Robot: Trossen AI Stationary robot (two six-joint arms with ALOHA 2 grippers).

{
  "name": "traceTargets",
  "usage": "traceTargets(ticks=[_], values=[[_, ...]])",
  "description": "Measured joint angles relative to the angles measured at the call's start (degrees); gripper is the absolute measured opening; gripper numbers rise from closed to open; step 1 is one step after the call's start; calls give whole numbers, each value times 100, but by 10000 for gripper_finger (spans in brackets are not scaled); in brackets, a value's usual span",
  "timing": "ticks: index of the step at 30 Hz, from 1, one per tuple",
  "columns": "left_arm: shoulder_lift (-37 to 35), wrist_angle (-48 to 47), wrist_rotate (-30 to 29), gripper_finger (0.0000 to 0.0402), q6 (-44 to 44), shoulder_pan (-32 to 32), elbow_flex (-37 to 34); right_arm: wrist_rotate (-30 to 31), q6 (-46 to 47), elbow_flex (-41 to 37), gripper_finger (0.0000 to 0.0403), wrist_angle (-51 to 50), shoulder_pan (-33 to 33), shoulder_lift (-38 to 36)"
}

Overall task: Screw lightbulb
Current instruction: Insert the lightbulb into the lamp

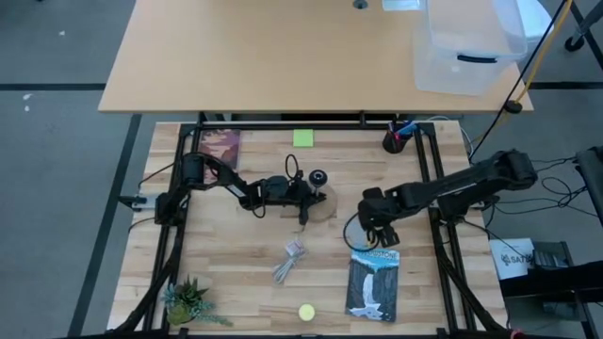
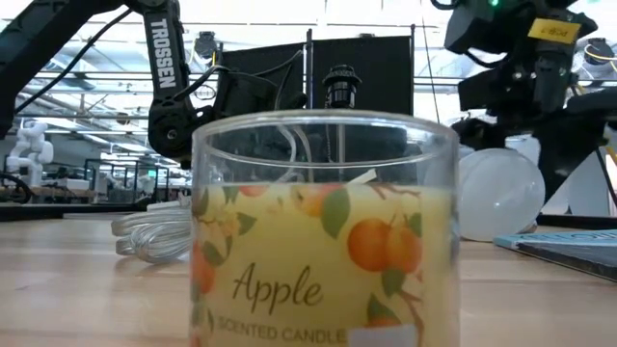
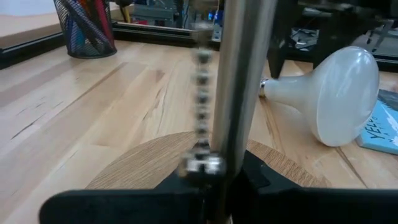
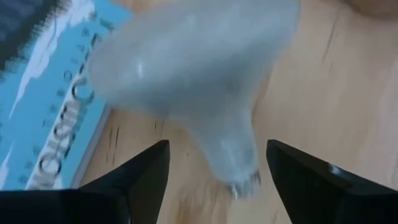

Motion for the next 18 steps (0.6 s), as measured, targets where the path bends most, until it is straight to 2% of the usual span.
traceTargets(ticks=[12,15,18], values=[[2,2,1,28,7,-4,-6,-29,-394,13,256,573,-2,1052],[2,4,2,28,7,-4,-6,-31,-484,9,240,674,-1,1073],[4,6,2,28,7,-4,-6,-72,-478,-4,208,786,-22,1001]])
